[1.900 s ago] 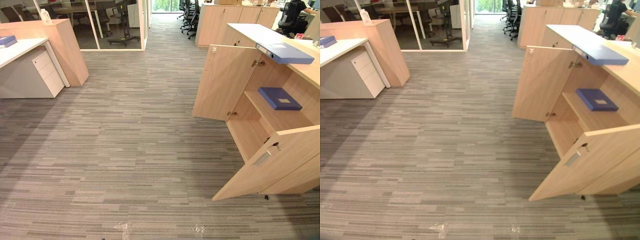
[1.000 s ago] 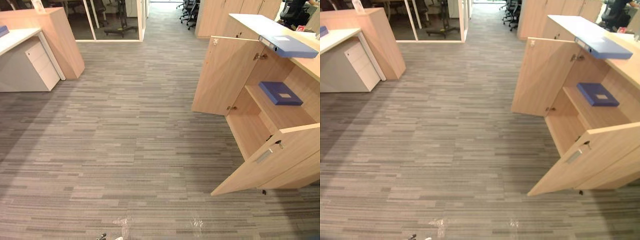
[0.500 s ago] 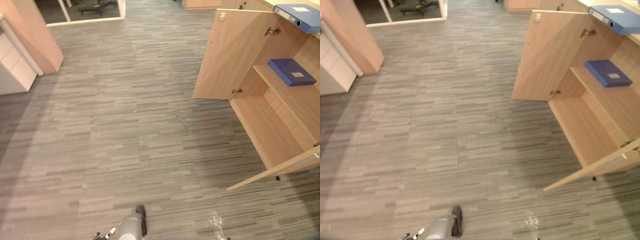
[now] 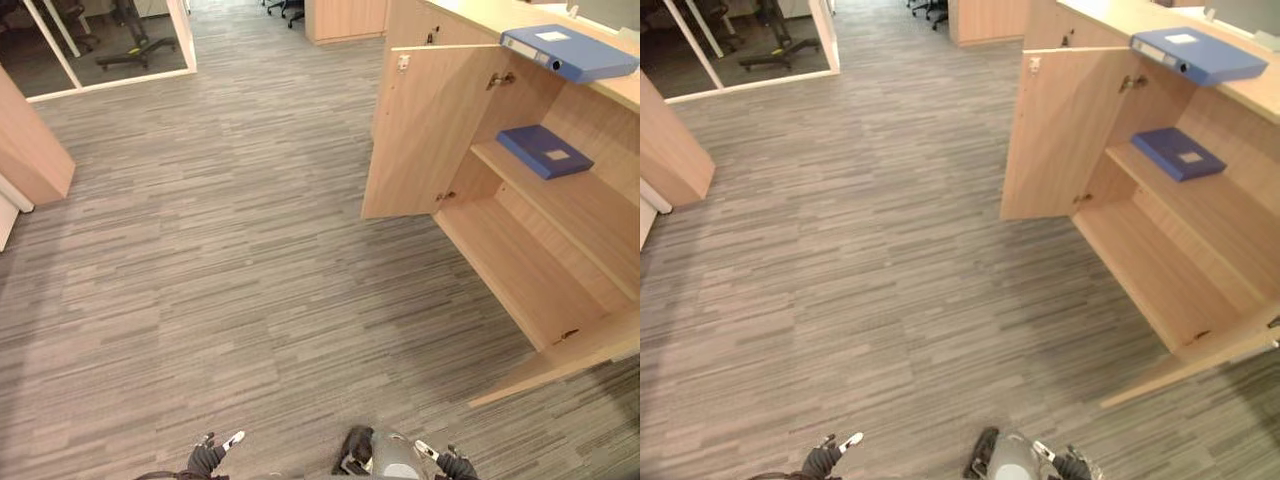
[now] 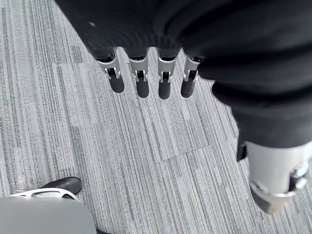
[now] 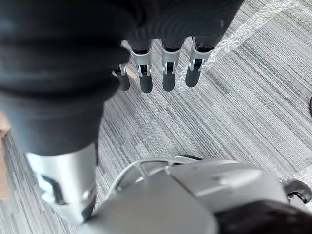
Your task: Walk over to the cabinet, pick up the folder, carry it to the office cabinet, place the folder inside the office cabinet, then close the office cabinet door
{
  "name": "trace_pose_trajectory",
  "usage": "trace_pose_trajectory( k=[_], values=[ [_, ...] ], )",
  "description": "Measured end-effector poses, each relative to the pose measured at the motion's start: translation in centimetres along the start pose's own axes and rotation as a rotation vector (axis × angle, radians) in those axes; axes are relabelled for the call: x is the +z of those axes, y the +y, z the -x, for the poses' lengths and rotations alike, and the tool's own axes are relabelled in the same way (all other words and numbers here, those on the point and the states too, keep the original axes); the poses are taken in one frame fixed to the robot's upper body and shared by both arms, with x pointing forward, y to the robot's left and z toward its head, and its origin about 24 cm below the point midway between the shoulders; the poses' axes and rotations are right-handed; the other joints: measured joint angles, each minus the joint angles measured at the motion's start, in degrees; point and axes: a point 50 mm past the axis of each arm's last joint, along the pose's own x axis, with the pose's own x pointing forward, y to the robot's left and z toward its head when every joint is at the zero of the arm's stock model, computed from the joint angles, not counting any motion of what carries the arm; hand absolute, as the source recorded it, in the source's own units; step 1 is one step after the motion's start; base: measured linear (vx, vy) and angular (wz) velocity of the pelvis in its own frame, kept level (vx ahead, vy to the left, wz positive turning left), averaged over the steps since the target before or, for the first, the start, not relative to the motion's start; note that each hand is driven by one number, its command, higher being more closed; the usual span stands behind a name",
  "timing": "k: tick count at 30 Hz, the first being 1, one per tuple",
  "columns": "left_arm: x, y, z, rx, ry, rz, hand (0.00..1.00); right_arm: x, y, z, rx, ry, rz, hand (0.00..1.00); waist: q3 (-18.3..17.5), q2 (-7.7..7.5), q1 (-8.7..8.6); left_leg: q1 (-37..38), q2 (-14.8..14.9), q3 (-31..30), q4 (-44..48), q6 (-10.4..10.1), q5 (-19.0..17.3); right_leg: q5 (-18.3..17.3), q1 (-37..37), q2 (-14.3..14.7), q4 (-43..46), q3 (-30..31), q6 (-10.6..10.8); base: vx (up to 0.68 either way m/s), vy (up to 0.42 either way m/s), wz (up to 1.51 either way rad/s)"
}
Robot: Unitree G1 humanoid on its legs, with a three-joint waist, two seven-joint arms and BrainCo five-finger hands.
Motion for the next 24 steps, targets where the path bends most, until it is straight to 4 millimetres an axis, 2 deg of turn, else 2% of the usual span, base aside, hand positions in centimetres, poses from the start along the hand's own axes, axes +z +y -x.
trace_pose_trajectory(
  k=[1, 2, 4, 5, 6, 7, 8, 9, 11, 12, 14, 15, 17, 19, 20, 21, 22, 23, 24],
  values=[
    [-0.2, 0.0, 0.1, 0.004, 0.005, 0.011, 0.0, -0.4, -0.2, 0.1, -0.005, 0.01, 0.002, 0.0, -0.6, 0.0, -0.02, 0.3, 0.5, -0.1, 0.4, -0.5, -1.0, 0.5, 0.3, 0.1, 0.3, -0.5, -0.7, 0.47, -0.268, 0.2],
    [-0.4, -0.4, 0.2, 0.003, 0.015, 0.05, 0.0, -0.9, -0.9, 0.3, -0.024, 0.019, -0.007, 0.0, -1.6, 1.45, -0.17, -0.1, 4.2, 0.1, 3.5, -2.5, -3.9, -1.9, 2.1, 3.0, -0.2, -2.7, 0.6, 0.43, -0.257, 0.21],
    [-0.3, -0.4, 0.2, 0.003, 0.008, 0.071, 0.0, -1.0, -0.8, 0.3, -0.026, 0.021, -0.011, 0.0, -2.1, 1.71, -0.72, -1.7, 6.6, 0.2, 9.5, -4.6, -5.5, -2.9, 3.6, 5.2, -1.6, -3.6, 0.9, 0.41, -0.289, 0.23],
    [0.1, -0.2, 0.2, 0.013, -0.008, 0.11, 0.0, -1.2, -0.8, 0.3, -0.024, 0.025, -0.012, 0.0, -2.2, 1.43, -0.85, -5.4, 9.8, 0.3, 19.7, -5.7, -6.8, -3.4, 5.7, 7.5, -3.9, -4.1, 0.5, 0.45, -0.363, 0.07],
    [0.3, -0.1, 0.2, 0.031, -0.018, 0.164, 0.0, -1.2, -0.8, 0.4, -0.027, 0.021, -0.014, 0.0, -2.1, 1.63, -0.56, -10.5, 13.7, 0.0, 33.9, -5.7, -6.3, -3.6, 8.8, 10.3, -6.9, -4.1, 0.4, 0.43, -0.346, -0.09],
    [0.4, -0.2, 0.2, 0.036, -0.021, 0.191, 0.0, -1.2, -0.9, 0.4, -0.031, 0.017, -0.016, 0.0, -2.1, 1.93, -0.38, -12.9, 15.6, -0.1, 41.4, -6.0, -4.8, -3.8, 10.3, 11.8, -8.2, -3.7, 0.4, 0.38, -0.218, -0.43],
    [0.4, -0.2, 0.3, 0.045, -0.028, 0.222, 0.0, -1.2, -1.1, 0.4, -0.035, 0.017, -0.015, 0.0, -2.3, 2.25, 0.16, -17.0, 18.9, 0.0, 53.6, -6.1, -3.1, -4.3, 12.9, 13.9, -9.7, -2.1, 0.5, 0.39, -0.102, -0.75],
    [0.7, -0.2, 0.2, 0.048, -0.037, 0.23, 0.0, -1.1, -1.1, 0.4, -0.035, 0.015, -0.015, 0.0, -2.4, 2.17, 0.53, -20.2, 20.6, 0.2, 61.1, -6.1, -2.8, -4.7, 15.1, 15.1, -10.9, -0.1, 0.8, 0.4, -0.049, -0.88],
    [0.9, -0.3, 0.2, 0.052, -0.048, 0.236, 0.0, -1.0, -1.0, 0.3, -0.033, 0.016, -0.015, 0.0, -2.3, 1.82, 1.37, -23.7, 20.7, 0.3, 63.7, -5.7, -3.1, -4.7, 17.2, 15.7, -12.9, 3.0, 0.8, 0.39, 0.03, -1.0],
    [1.4, -0.3, 0.2, 0.057, -0.072, 0.249, 0.0, -0.8, -0.8, 0.2, -0.031, 0.023, -0.014, 0.0, -2.0, 1.73, 1.52, -26.9, 19.6, -0.1, 61.1, -5.0, -3.9, -4.4, 19.1, 15.5, -14.3, 6.2, 1.2, 0.45, 0.083, -1.19],
    [1.5, -0.3, 0.2, 0.068, -0.079, 0.283, 0.0, -0.8, -0.7, 0.0, -0.031, 0.037, -0.023, 0.0, -1.6, 1.51, 1.75, -28.6, 18.5, -1.2, 55.1, -4.9, -4.5, -4.0, 21.9, 14.9, -16.0, 9.2, 2.0, 0.34, 0.109, -1.01],
    [1.5, -0.3, 0.2, 0.077, -0.083, 0.307, 0.0, -0.9, -0.7, 0.0, -0.033, 0.042, -0.03, 0.0, -1.5, 1.4, 1.95, -30.2, 16.9, -3.8, 48.8, -5.1, -5.1, -3.9, 23.7, 14.0, -17.1, 11.6, 2.8, 0.31, 0.164, -1.04],
    [1.6, -0.3, 0.2, 0.091, -0.091, 0.338, 0.0, -0.5, -0.6, -0.1, -0.029, 0.036, -0.032, 0.0, -1.4, 1.24, 2.19, -31.5, 14.1, -10.8, 34.9, -6.8, -4.1, -4.1, 25.1, 12.0, -17.9, 15.3, 4.7, 0.31, 0.217, -1.08],
    [1.2, -0.1, 0.3, 0.114, -0.074, 0.372, 0.0, -0.5, -0.5, -0.2, -0.024, 0.043, -0.033, 0.0, -1.5, 1.32, 2.34, -30.9, 12.3, -23.2, 18.4, -9.3, -0.8, -5.6, 25.8, 9.5, -18.1, 20.0, 8.6, 0.41, 0.41, -1.08],
    [1.1, -0.1, 0.3, 0.118, -0.07, 0.375, 0.0, -0.6, -0.6, -0.2, -0.025, 0.047, -0.029, 0.0, -1.5, 1.45, 2.36, -30.9, 12.1, -25.0, 17.2, -10.0, -0.2, -6.2, 26.0, 8.8, -17.7, 21.0, 9.7, 0.48, 0.53, -0.96],
    [0.9, -0.1, 0.3, 0.125, -0.058, 0.383, 0.0, -0.9, -0.8, -0.1, -0.031, 0.056, -0.028, 0.0, -1.8, 1.67, 2.48, -30.6, 12.1, -25.1, 16.9, -10.4, 2.2, -7.5, 26.6, 7.1, -16.6, 23.0, 12.0, 0.48, 0.542, -0.86],
    [0.7, 0.1, 0.3, 0.137, -0.051, 0.397, 0.0, -1.3, -1.0, 0.0, -0.034, 0.066, -0.032, 0.0, -2.2, 1.64, 2.6, -30.1, 10.6, -23.3, 19.4, -10.6, 9.6, -8.0, 27.4, 4.1, -15.4, 24.7, 14.5, 0.49, 0.565, -0.85],
    [0.7, 0.3, 0.2, 0.14, -0.05, 0.4, 0.0, -1.6, -0.8, 0.1, -0.032, 0.078, -0.038, 0.0, -2.3, 0.74, 2.56, -30.3, 9.2, -21.8, 21.7, -10.2, 8.2, -7.8, 26.8, 2.1, -13.8, 25.4, 15.1, 0.41, 0.493, -0.85],
    [0.5, 0.8, 0.2, 0.151, -0.045, 0.387, 0.0, -1.6, -0.8, 0.0, -0.023, 0.08, -0.04, 0.0, -3.0, -0.26, 2.73, -29.5, 7.1, -18.0, 22.5, -8.0, 6.1, -6.1, 22.8, -2.4, -7.2, 26.0, 16.2, 0.37, 0.525, -0.71]
  ],
)
